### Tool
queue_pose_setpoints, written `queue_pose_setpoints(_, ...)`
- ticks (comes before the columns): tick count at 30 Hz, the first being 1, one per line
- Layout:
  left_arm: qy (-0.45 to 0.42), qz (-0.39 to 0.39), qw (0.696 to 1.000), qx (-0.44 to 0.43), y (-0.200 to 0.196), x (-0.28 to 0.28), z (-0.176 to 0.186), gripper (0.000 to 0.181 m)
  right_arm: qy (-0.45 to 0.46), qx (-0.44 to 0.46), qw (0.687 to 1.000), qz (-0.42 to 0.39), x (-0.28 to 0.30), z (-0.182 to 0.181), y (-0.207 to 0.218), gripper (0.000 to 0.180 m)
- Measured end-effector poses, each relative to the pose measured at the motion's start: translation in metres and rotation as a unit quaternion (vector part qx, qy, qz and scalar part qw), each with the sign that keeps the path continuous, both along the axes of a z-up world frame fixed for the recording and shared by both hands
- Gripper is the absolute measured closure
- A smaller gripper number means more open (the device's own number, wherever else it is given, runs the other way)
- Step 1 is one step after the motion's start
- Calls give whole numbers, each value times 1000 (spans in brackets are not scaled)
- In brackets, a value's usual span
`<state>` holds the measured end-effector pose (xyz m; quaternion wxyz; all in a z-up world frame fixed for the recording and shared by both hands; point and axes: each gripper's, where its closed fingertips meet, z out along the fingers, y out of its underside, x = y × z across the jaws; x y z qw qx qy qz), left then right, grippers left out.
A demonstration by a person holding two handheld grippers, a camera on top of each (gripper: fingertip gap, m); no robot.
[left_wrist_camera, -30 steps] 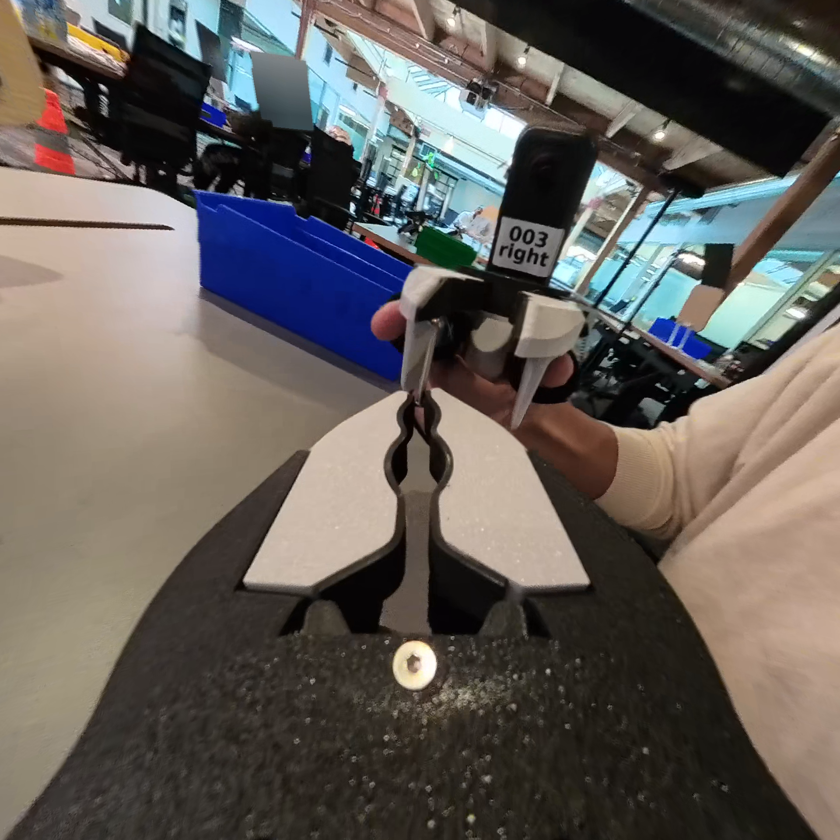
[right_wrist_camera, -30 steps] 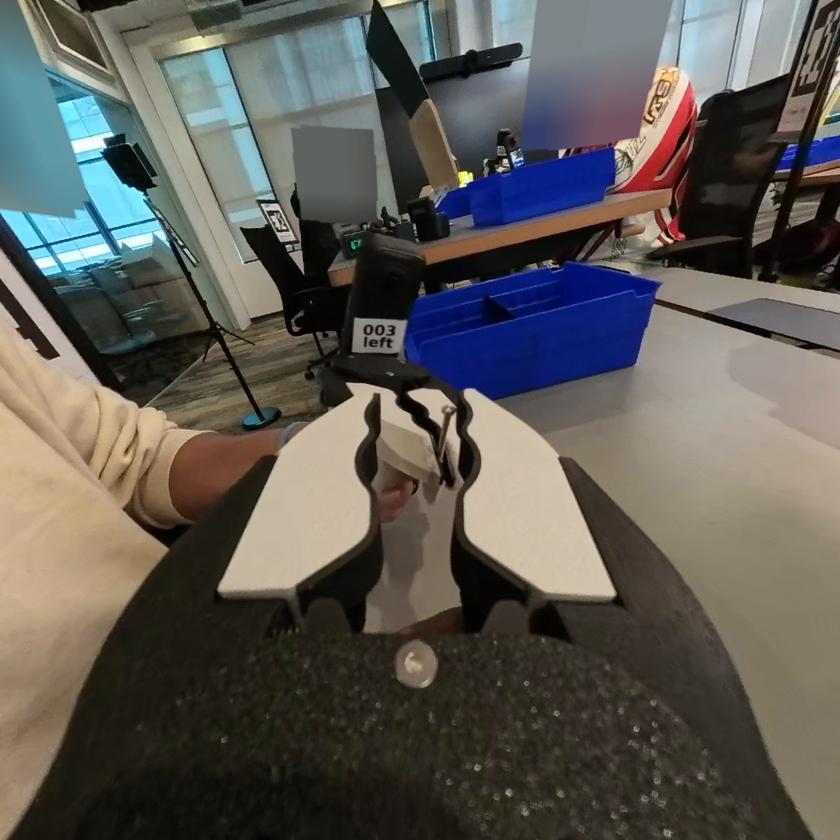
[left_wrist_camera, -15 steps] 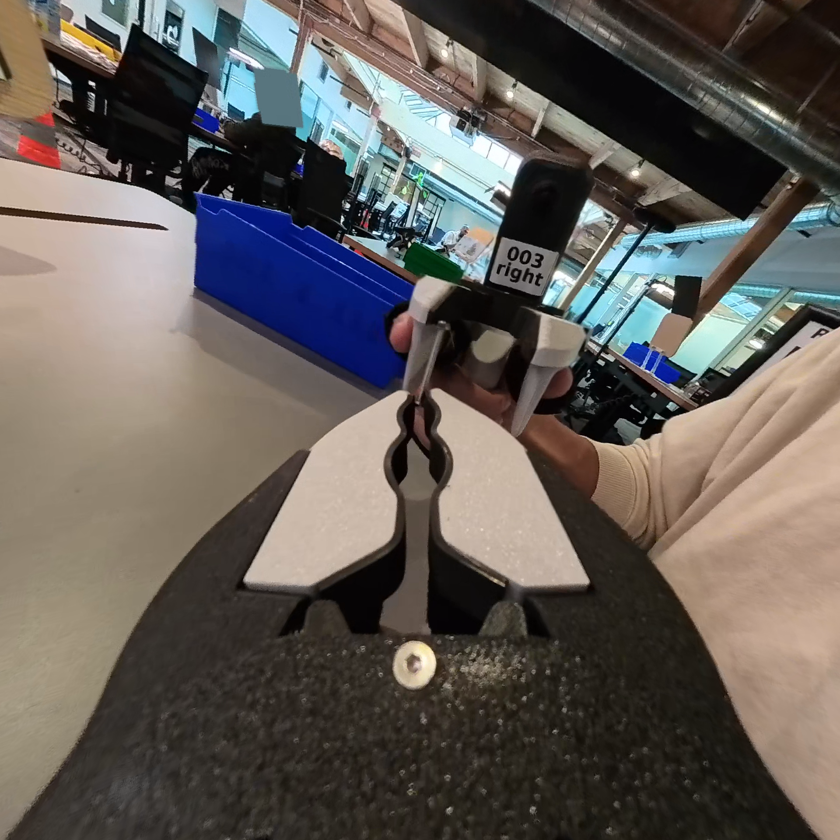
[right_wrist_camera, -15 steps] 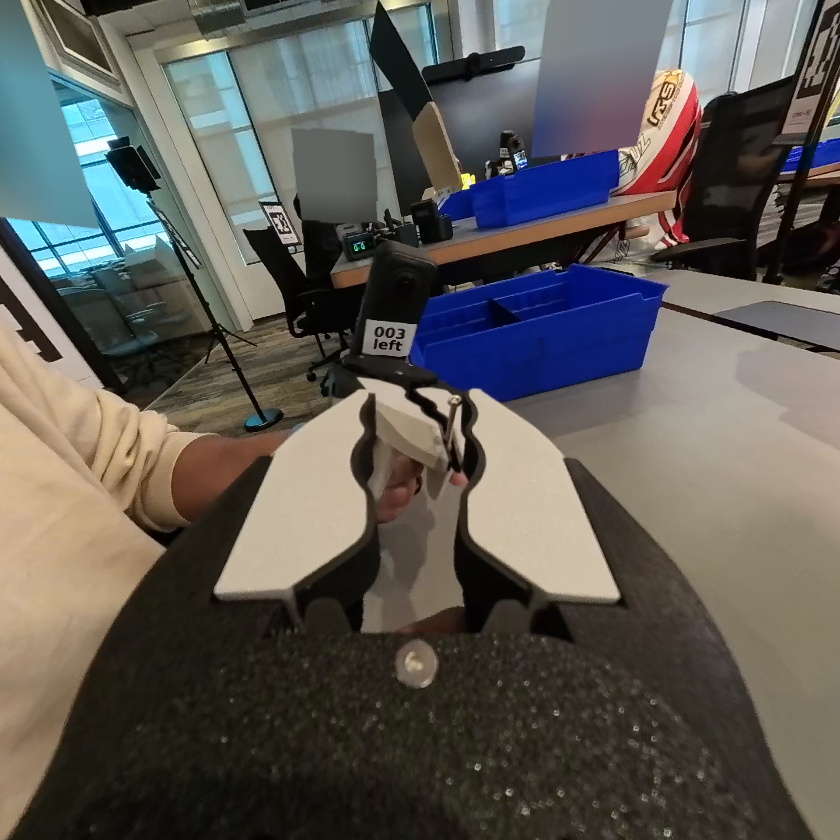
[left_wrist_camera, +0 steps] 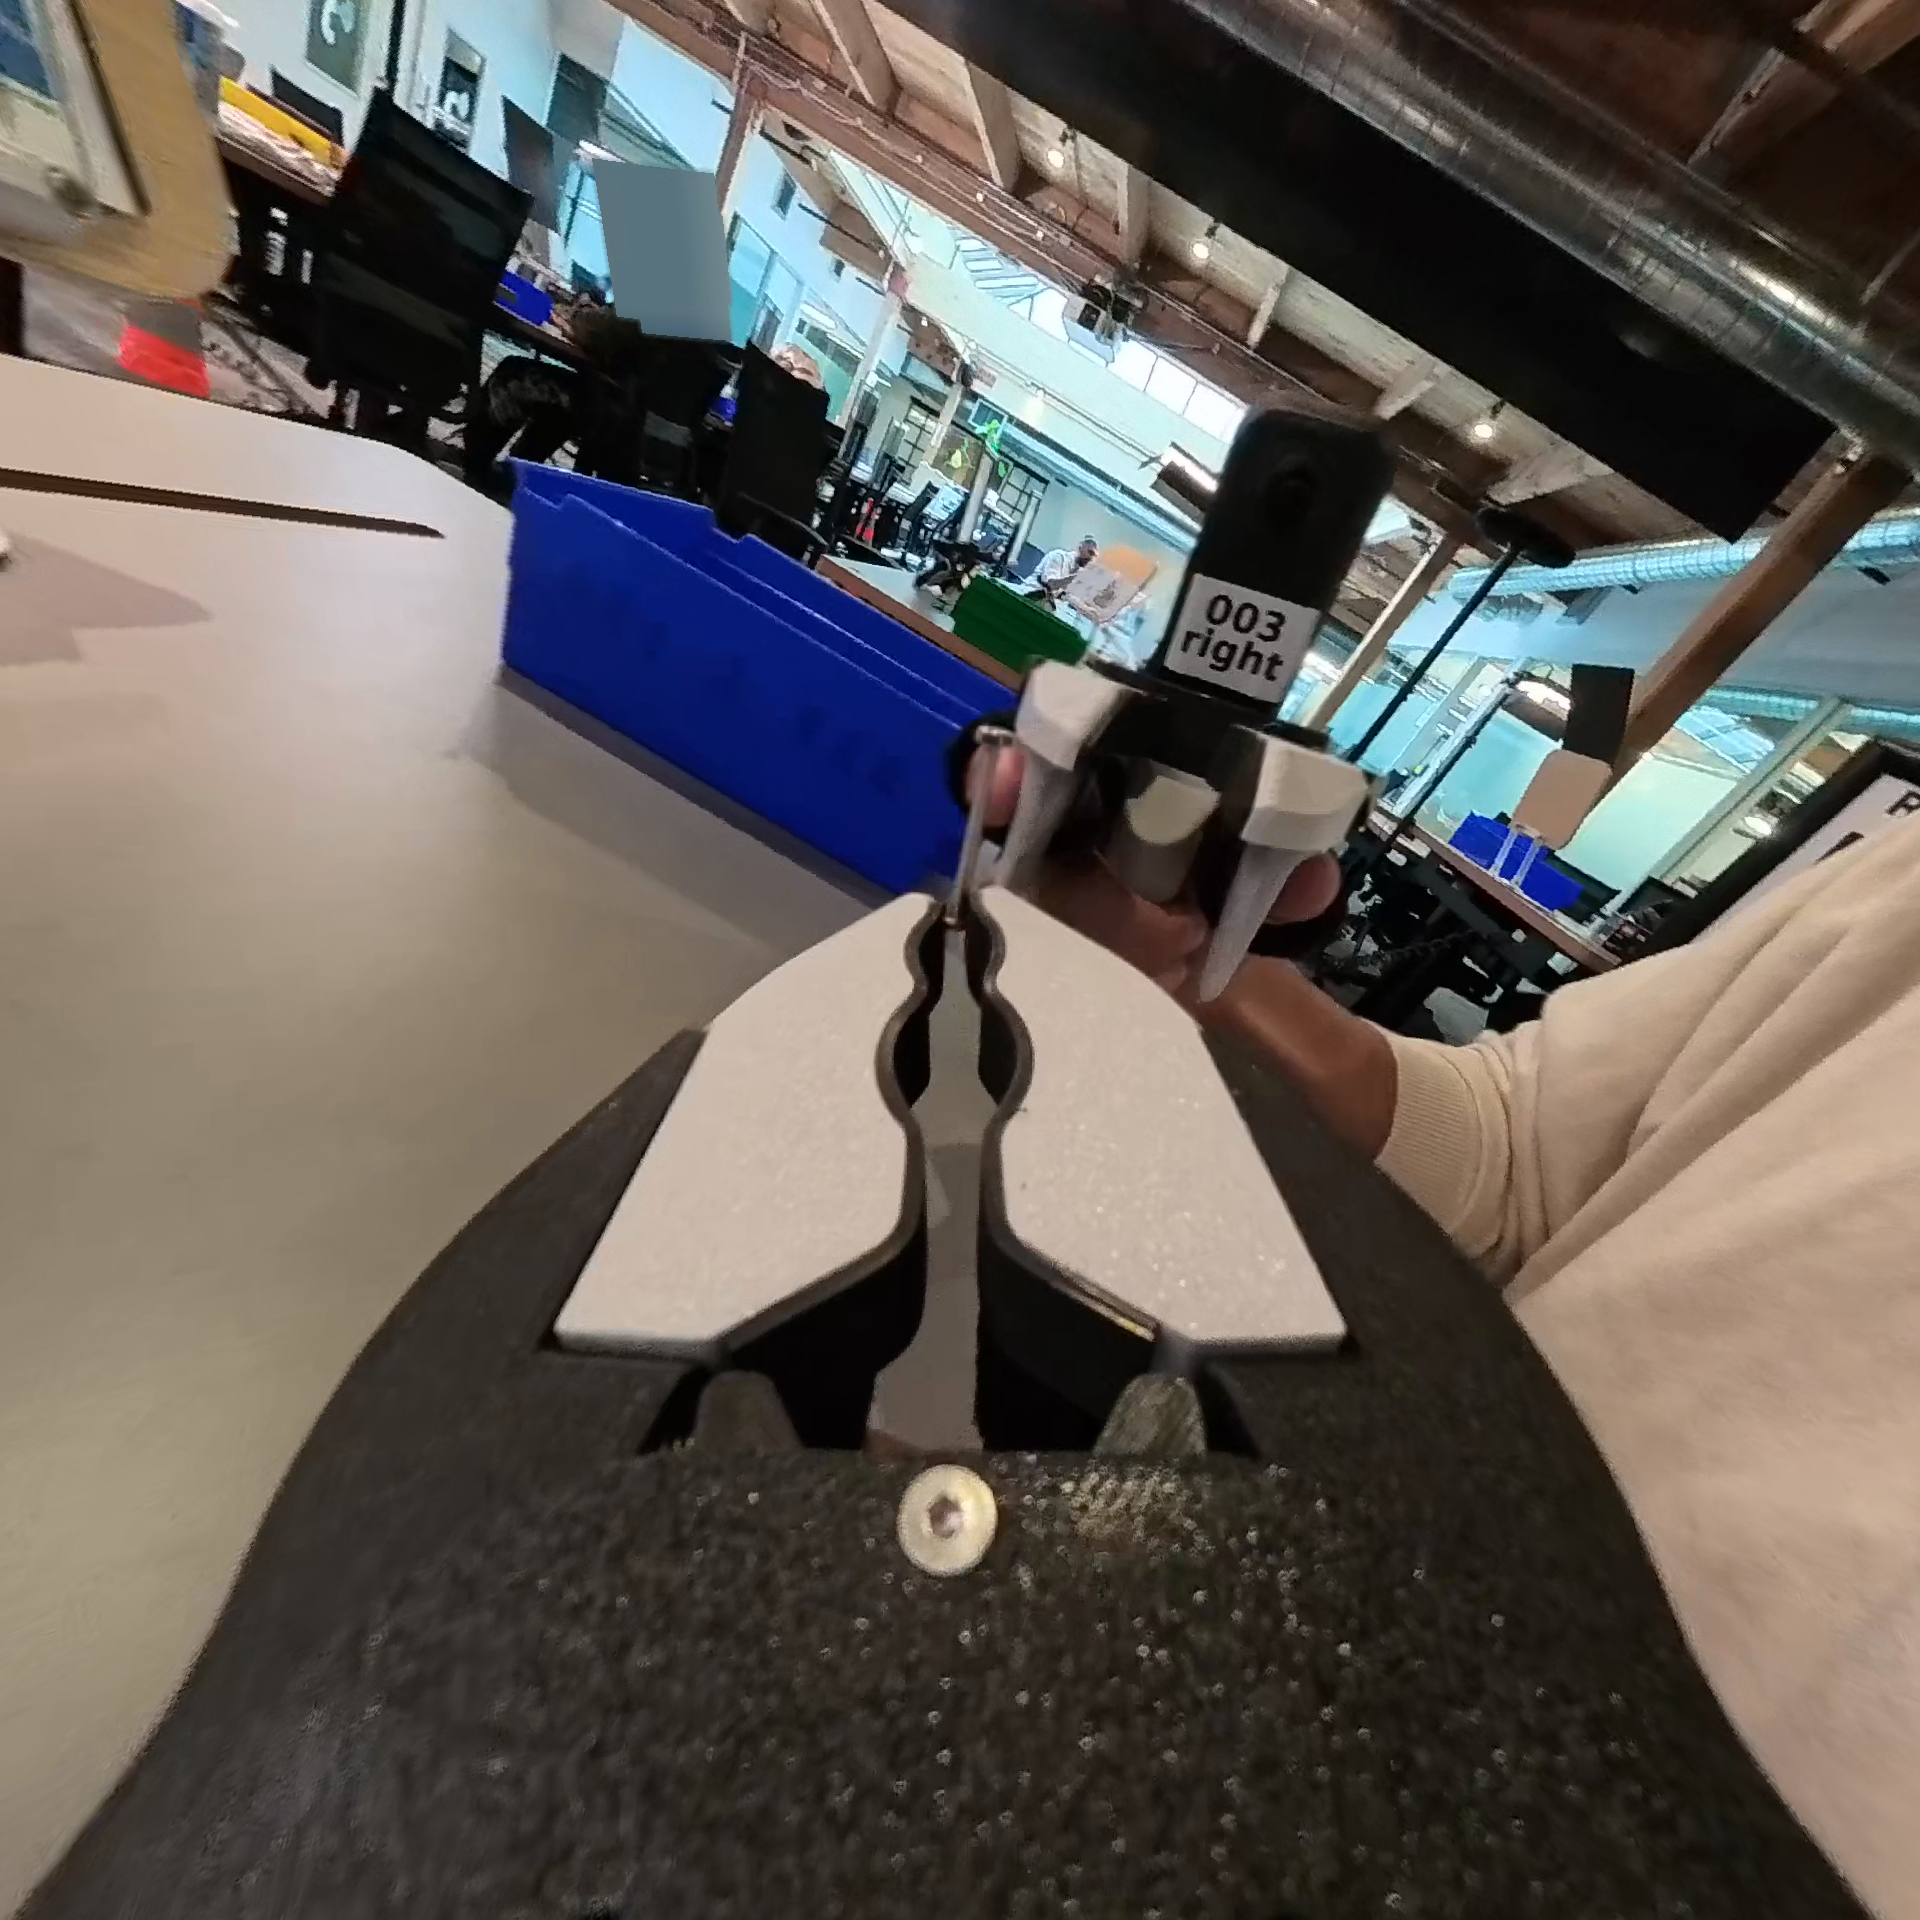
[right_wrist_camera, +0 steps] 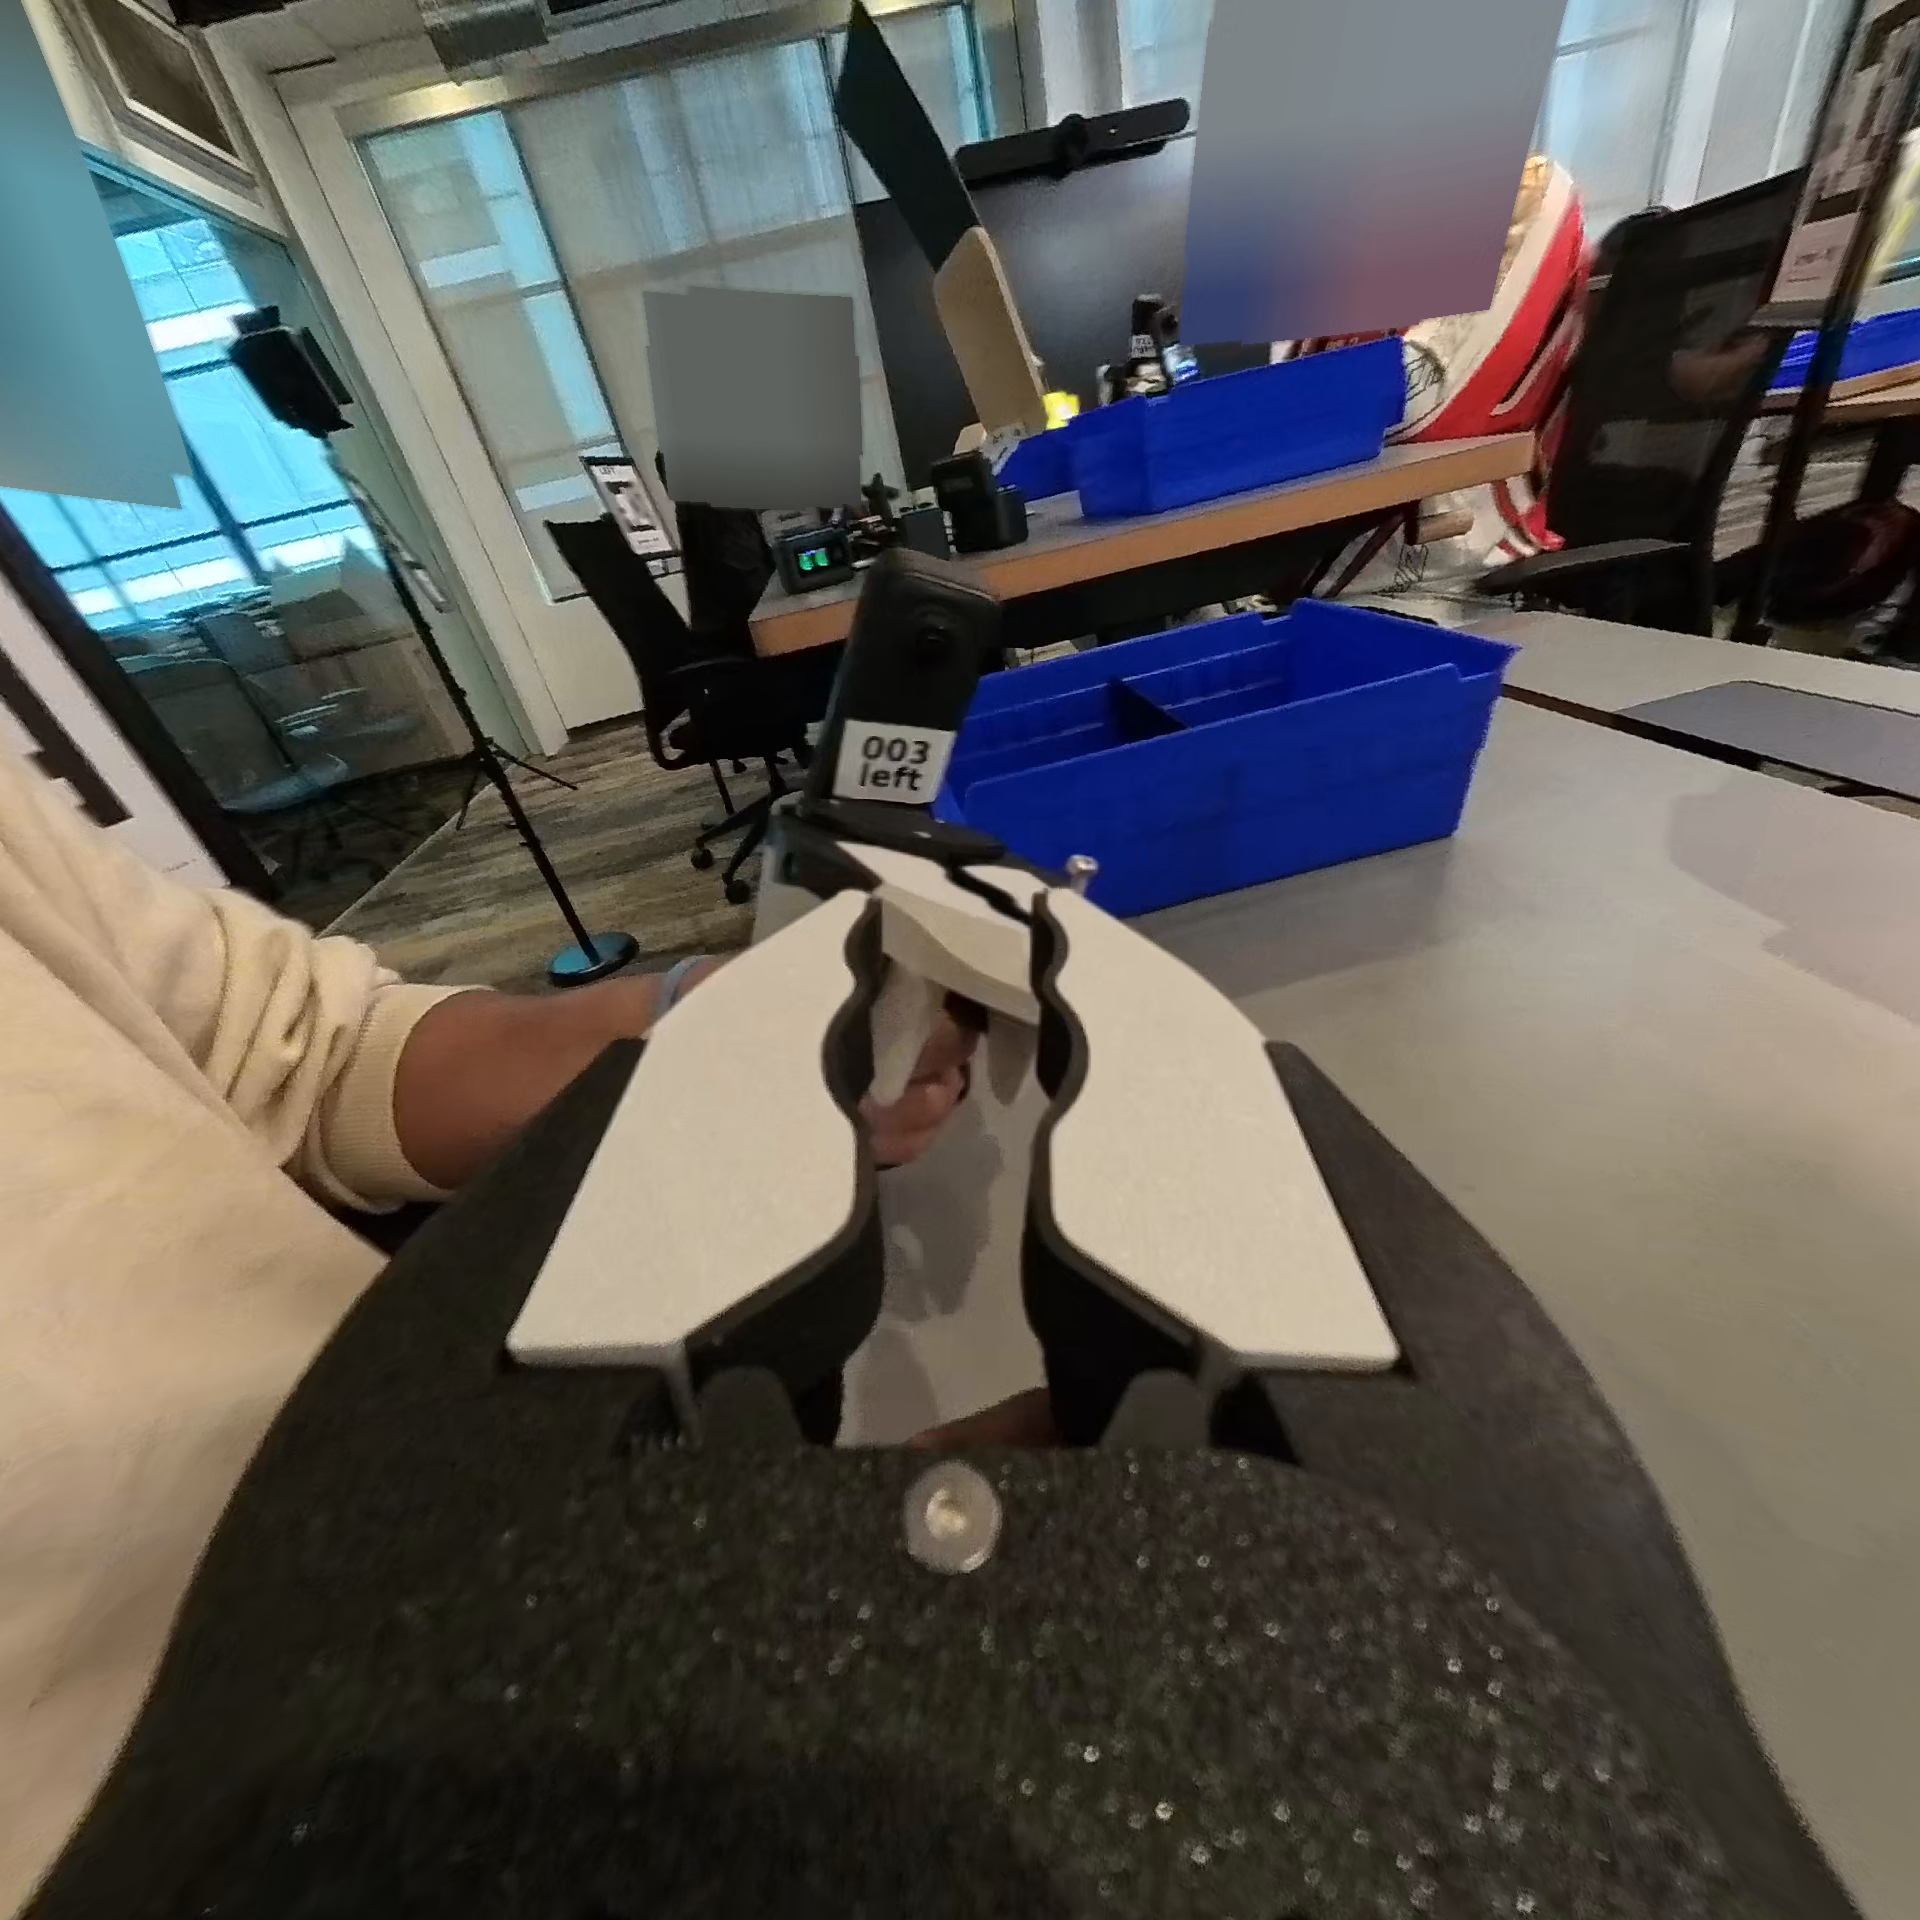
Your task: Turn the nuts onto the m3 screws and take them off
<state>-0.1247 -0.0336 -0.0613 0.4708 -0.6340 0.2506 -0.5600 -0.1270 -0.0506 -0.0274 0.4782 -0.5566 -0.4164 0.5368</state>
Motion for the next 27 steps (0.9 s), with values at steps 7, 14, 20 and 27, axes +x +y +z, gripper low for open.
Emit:
queue_pose_setpoints(7,25,-27,999,23,-13,12,-1,177,-6,3,1000,4,-8,1,-1,147)
queue_pose_setpoints(14,23,2,1000,13,-2,1,-5,178,-11,3,999,-35,0,-2,10,152)
queue_pose_setpoints(20,131,60,985,95,1,5,-13,177,-66,17,993,-100,-4,-7,19,167)
queue_pose_setpoints(27,116,64,986,99,0,3,-7,177,-61,22,993,-101,-1,-8,18,165)
